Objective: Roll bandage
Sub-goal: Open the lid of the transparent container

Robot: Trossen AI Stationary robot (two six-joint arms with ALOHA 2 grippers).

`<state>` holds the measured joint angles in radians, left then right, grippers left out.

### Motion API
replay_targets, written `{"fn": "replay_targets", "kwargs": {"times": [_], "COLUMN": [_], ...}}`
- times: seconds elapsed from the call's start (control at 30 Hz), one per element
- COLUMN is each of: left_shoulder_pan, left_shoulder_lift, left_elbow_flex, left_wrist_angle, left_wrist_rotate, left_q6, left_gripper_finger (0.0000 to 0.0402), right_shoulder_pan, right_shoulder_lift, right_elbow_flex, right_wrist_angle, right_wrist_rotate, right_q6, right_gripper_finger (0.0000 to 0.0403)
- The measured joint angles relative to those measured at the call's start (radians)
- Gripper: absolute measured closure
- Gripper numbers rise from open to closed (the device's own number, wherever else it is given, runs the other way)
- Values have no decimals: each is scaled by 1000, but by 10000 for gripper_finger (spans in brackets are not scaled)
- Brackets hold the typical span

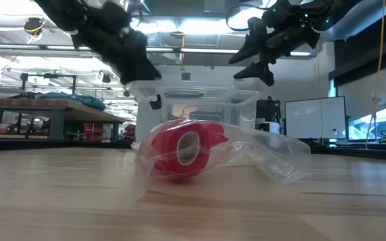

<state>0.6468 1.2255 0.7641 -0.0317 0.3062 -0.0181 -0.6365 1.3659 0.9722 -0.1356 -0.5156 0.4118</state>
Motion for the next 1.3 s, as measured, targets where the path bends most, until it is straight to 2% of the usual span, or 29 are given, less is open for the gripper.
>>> {"fn": "replay_targets", "kwargs": {"times": [0.23,0.33,0.43,0.53,0.77,0.87,1.0,1.17,1.3], "left_shoulder_pan": [3,29,77,121,171,170,169,171,155], "left_shoulder_lift": [-151,-181,-185,-184,-183,-183,-183,-182,-172], "left_elbow_flex": [18,7,-26,-84,-206,-233,-245,-248,-249], "left_wrist_angle": [-104,-139,-126,-74,-52,26,70,12,75], "left_wrist_rotate": [-86,-29,61,94,110,143,145,98,126], "left_q6": [-34,-50,-132,-217,-335,-377,-417,-407,-423], "left_gripper_finger": [219,219,219,219,219,219,219,219,219], "right_shoulder_pan": [-4,-3,-4,-4,-4,-3,-4,-4,-4], "right_shoulder_lift": [0,0,0,0,0,-1,-1,-1,-1], "right_elbow_flex": [0,-1,-1,-1,-2,-2,-2,-2,-2], "right_wrist_angle": [-11,-22,-28,-44,-82,-81,-80,-80,-76], "right_wrist_rotate": [39,56,62,63,63,70,83,87,87], "right_q6": [-100,-148,-178,-209,-266,-277,-282,-281,-281], "right_gripper_finger": [182,182,182,182,182,182,182,182,182]}}
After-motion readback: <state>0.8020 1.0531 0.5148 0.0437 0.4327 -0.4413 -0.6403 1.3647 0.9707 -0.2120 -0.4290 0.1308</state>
